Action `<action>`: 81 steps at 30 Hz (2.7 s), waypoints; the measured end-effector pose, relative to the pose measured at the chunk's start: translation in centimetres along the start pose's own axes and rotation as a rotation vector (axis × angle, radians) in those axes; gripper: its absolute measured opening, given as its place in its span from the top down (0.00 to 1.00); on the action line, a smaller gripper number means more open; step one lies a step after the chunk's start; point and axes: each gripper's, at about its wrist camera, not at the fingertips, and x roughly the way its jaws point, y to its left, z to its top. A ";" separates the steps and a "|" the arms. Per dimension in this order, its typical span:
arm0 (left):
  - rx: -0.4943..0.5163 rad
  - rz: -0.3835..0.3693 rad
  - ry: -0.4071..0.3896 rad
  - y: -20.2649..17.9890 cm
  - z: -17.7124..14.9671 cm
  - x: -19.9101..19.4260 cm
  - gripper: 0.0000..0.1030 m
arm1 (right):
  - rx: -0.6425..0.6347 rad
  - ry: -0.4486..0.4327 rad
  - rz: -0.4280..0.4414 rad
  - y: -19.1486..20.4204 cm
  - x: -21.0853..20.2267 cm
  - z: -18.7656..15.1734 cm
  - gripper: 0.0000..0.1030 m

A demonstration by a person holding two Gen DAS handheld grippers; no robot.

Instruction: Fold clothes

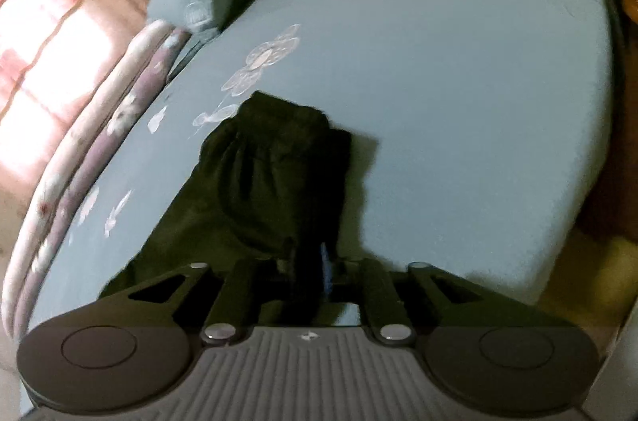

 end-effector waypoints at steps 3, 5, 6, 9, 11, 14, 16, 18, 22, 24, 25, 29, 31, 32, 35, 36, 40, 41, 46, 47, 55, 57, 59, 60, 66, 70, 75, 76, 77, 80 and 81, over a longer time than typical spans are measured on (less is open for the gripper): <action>-0.001 0.007 0.000 -0.1 0.1 0.1 0.01 | -0.068 -0.072 0.009 2.0 -1.9 0.3 0.82; -0.008 0.012 0.002 -0.1 0.2 0.1 0.01 | -0.131 -0.103 0.055 4.2 -2.5 0.7 0.82; -0.008 0.018 0.005 -0.2 0.2 0.2 0.01 | -0.162 -0.117 0.080 5.4 -2.8 0.9 0.82; 0.000 0.042 0.012 -0.8 0.3 0.3 0.01 | -0.241 -0.056 0.205 9.7 -0.4 0.8 0.73; -0.011 0.052 0.011 -0.9 0.3 0.4 0.01 | -0.297 0.029 0.268 13.1 3.2 0.1 0.73; -0.047 0.040 0.017 -0.7 0.8 0.2 0.02 | -0.339 0.166 0.295 16.9 9.4 -1.2 0.73; -0.050 0.001 -0.002 -0.8 1.5 -0.4 0.02 | -0.351 0.230 0.280 18.1 12.8 -2.0 0.73; -0.045 -0.029 -0.040 -1.4 2.6 -0.9 0.02 | -0.374 0.204 0.173 17.4 15.0 -2.4 0.75; -0.029 -0.114 -0.089 -3.1 5.5 -0.6 0.02 | -0.224 0.232 0.178 13.9 16.0 -0.4 0.98; 0.003 -0.149 -0.091 -4.4 7.4 0.5 0.02 | -0.253 0.197 0.144 13.6 15.8 0.2 1.00; 0.021 -0.156 -0.092 -5.0 8.3 1.1 0.02 | -0.248 0.198 0.144 13.3 15.8 0.3 1.00; 0.081 -0.157 -0.137 -6.3 11.3 3.0 0.02 | -0.295 0.200 0.164 13.8 15.3 0.4 0.89; 0.079 -0.167 -0.145 -6.1 12.0 4.0 0.02 | -0.345 0.191 0.178 14.7 14.8 0.2 0.71; 0.061 -0.197 -0.119 -5.8 11.9 4.8 0.02 | -0.374 0.184 0.192 15.3 14.6 0.0 0.65; 0.029 -0.269 -0.074 -5.0 11.3 6.5 0.02 | -0.473 0.162 0.272 17.7 13.5 -0.6 0.64; 0.031 -0.298 -0.071 -4.7 11.8 6.1 0.02 | -0.491 0.158 0.291 18.4 13.5 -0.7 0.62; 0.015 -0.472 -0.103 -2.9 15.3 4.1 0.02 | -0.512 0.226 0.292 19.6 14.7 -1.9 0.56; 0.004 -0.518 -0.125 -2.2 17.2 3.9 0.02 | -0.515 0.243 0.304 19.7 14.9 -2.3 0.56; -0.062 -0.588 -0.095 -1.6 20.4 6.1 0.02 | -0.581 0.280 0.414 21.7 15.6 -2.2 0.56; -0.050 -0.623 -0.095 -2.1 19.9 6.3 0.02 | -0.584 0.314 0.433 22.1 16.0 -2.0 0.56; 0.057 -0.657 0.037 -6.0 13.9 9.6 0.01 | -0.663 0.642 0.398 26.1 21.4 -1.1 0.56; 0.048 -0.652 0.037 -6.1 13.1 9.1 0.01 | -0.682 0.693 0.380 26.3 21.9 -1.4 0.57; 0.049 -0.637 0.028 -6.0 12.5 8.8 0.01 | -0.687 0.740 0.411 26.3 21.9 -1.5 0.64; 0.051 -0.636 0.018 -6.0 12.1 8.7 0.01 | -0.687 0.761 0.425 26.3 21.9 -1.6 0.66; 0.027 -0.671 -0.006 -5.7 11.7 9.1 0.01 | -0.692 0.725 0.524 26.1 22.6 -1.6 0.88; 0.019 -0.681 -0.009 -5.7 11.5 8.9 0.01 | -0.674 0.677 0.596 26.3 23.8 -1.0 0.93; 0.025 -0.667 -0.022 -5.8 10.9 8.5 0.01 | -0.627 0.634 0.624 26.0 21.9 0.7 0.81; 0.019 -0.659 -0.022 -5.7 10.9 8.3 0.01 | -0.661 0.623 0.607 26.1 21.4 0.6 0.71; 0.016 -0.649 -0.026 -5.7 10.9 7.9 0.01 | -0.693 0.618 0.594 26.2 20.8 0.5 0.70; 0.027 -0.628 -0.068 -5.0 11.1 6.1 0.01 | -0.722 0.623 0.611 26.0 19.3 -0.1 0.70; 0.021 -0.617 -0.087 -4.5 11.1 5.6 0.01 | -0.718 0.626 0.625 25.8 18.9 -0.5 0.70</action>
